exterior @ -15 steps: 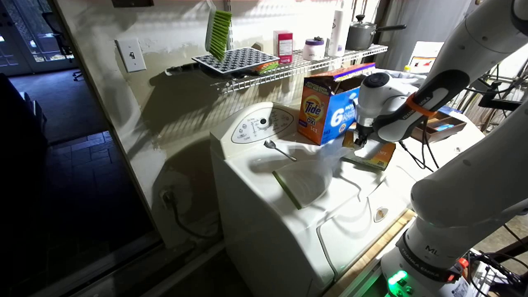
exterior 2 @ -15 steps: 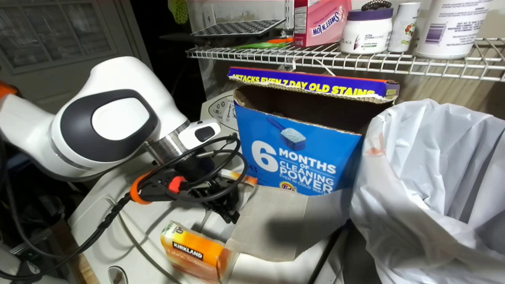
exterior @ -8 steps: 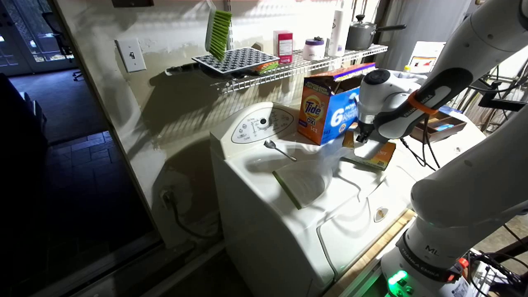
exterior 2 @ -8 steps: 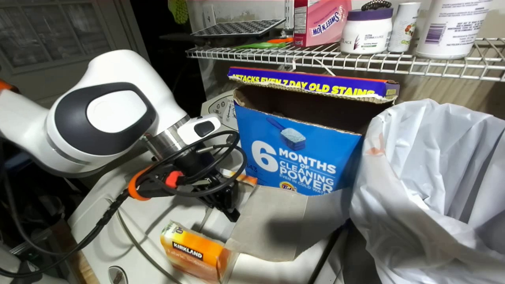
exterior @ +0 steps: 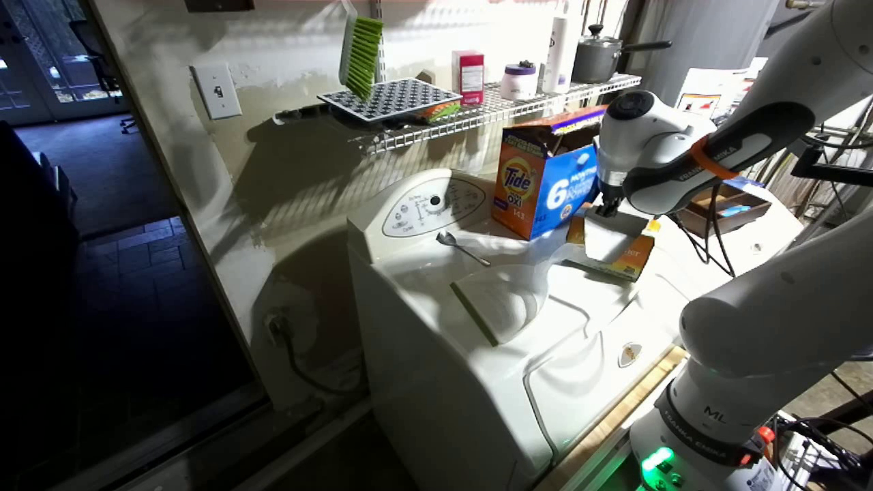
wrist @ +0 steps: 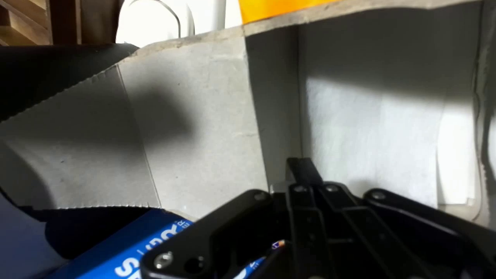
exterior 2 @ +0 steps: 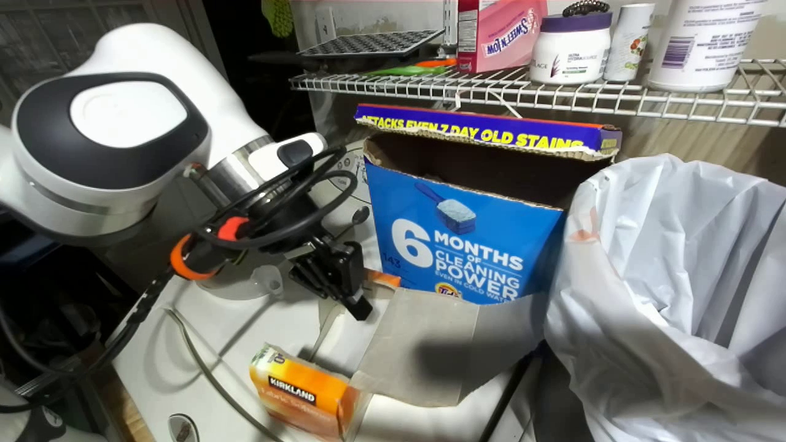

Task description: Remove one paper towel from the orange box

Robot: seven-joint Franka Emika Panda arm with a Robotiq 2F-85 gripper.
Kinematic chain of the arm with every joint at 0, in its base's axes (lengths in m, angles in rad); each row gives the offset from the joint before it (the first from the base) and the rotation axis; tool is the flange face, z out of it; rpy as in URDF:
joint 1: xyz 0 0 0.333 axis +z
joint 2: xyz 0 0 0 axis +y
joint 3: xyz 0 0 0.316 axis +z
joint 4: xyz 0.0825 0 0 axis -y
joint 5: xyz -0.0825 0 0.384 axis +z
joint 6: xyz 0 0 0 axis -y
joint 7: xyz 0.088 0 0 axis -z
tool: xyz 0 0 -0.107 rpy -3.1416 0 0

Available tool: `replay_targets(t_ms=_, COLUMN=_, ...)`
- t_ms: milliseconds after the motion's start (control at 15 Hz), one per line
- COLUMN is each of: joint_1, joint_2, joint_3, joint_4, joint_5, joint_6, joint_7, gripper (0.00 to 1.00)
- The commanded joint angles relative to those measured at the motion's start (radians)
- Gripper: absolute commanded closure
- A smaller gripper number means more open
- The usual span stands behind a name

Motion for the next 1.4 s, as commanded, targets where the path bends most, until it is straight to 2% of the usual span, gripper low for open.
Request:
replay_targets(t_ms=0, joint_1=0.025, joint_2=-0.057, joint_3=0.001, joint_4=-0.025, joint_5=0.038, joint_6=-0.028, joint_7=-0.034, gripper=0.88)
replay_targets(t_ms=67, joint_1=0.029, joint_2=-0.054, joint_3=0.002, joint_4=-0.027, joint_5=0.038, joint_6=-0.023, joint_7=-0.039, gripper=0.73)
replay_targets(t_ms=467, joint_1=0.053, joint_2=0.038, joint_3=-0.017, joint_4=-0.039, joint_5=0.044, joint_6=0.064, joint_7=-0.052, gripper=0.32)
replay_targets(t_ms=800, joint_1=0.030, joint_2=0.108, joint_3=-0.030, joint_4=-0.032, joint_5=0.008, joint_6=0.162, joint_7=-0.039, gripper=0.00)
replay_targets(t_ms=1333, joint_1=0.005, joint_2=0.221, joint_3=-0.037, joint_4=-0.006, joint_5=-0.037, joint_6=0.266, joint_7=0.007, gripper=0.00)
